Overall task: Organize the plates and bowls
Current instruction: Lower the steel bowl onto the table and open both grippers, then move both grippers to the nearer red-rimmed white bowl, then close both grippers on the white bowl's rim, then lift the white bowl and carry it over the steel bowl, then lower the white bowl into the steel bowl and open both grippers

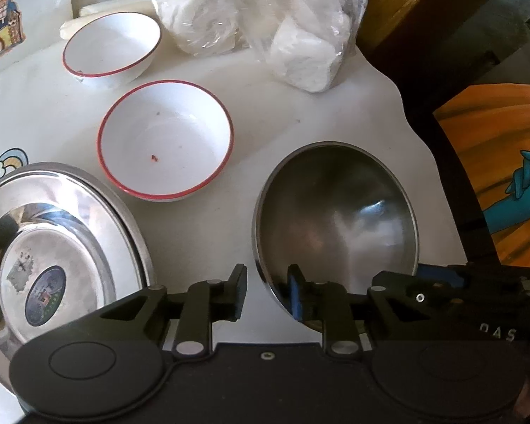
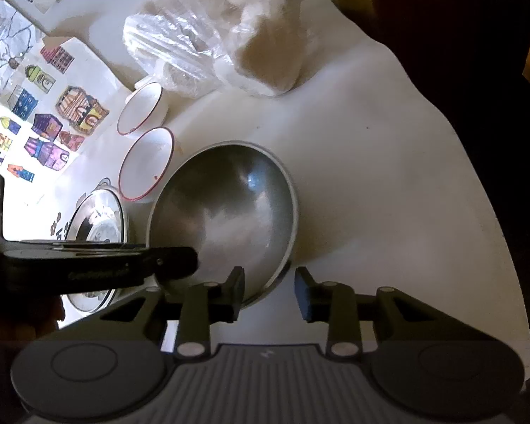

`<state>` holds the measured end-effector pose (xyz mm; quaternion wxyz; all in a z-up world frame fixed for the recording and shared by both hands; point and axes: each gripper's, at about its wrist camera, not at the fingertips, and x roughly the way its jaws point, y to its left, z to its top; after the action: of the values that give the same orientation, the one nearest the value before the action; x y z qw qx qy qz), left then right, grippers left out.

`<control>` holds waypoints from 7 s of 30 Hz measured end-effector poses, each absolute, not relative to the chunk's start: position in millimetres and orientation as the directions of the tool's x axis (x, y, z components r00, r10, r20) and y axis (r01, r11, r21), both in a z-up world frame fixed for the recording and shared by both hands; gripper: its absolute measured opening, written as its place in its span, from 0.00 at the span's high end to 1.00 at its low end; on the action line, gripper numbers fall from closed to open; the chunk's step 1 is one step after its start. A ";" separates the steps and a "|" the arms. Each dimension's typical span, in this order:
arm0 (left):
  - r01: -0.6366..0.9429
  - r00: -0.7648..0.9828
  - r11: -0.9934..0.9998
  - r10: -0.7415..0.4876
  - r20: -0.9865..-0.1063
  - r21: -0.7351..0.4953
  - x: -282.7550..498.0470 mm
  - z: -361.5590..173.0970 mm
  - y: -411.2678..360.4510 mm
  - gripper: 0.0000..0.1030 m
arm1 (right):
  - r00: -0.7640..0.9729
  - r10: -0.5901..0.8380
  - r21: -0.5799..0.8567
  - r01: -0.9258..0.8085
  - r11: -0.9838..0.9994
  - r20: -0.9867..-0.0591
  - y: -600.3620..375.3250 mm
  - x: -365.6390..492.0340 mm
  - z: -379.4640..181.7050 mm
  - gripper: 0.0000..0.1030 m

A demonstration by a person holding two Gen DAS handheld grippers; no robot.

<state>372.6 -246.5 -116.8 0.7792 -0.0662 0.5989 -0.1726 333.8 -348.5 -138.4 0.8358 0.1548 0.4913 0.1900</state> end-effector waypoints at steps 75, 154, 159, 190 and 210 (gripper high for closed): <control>0.353 0.272 0.935 -0.133 -0.953 -0.030 474.5 -116.0 -185.6 0.34 | 0.407 0.503 0.315 -0.447 0.838 -0.762 -233.7 449.5 -121.0 0.52; 0.294 0.197 0.911 -0.355 -0.914 -0.290 389.4 -88.9 -270.9 0.94 | 0.502 0.469 0.431 -0.199 0.880 -0.727 -345.6 349.8 -111.6 0.93; 0.284 0.185 0.915 -0.346 -0.920 -0.287 389.9 -95.0 -270.7 0.94 | 0.489 0.465 0.423 -0.203 0.883 -0.737 -342.5 355.4 -114.1 0.93; 0.231 0.161 0.927 -0.335 -0.928 -0.294 395.6 -110.6 -267.2 0.93 | 0.453 0.454 0.416 -0.189 0.890 -0.767 -338.0 374.6 -121.3 0.88; 0.182 0.282 0.933 -0.351 -0.893 -0.310 391.5 -74.8 -236.9 0.87 | 0.501 0.433 0.382 -0.206 0.901 -0.749 -336.6 360.8 -105.5 0.74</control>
<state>391.5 -236.9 -74.8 0.7971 -0.0734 0.5756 -0.1672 360.8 -336.6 -105.5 0.8577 0.1223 0.4635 0.1861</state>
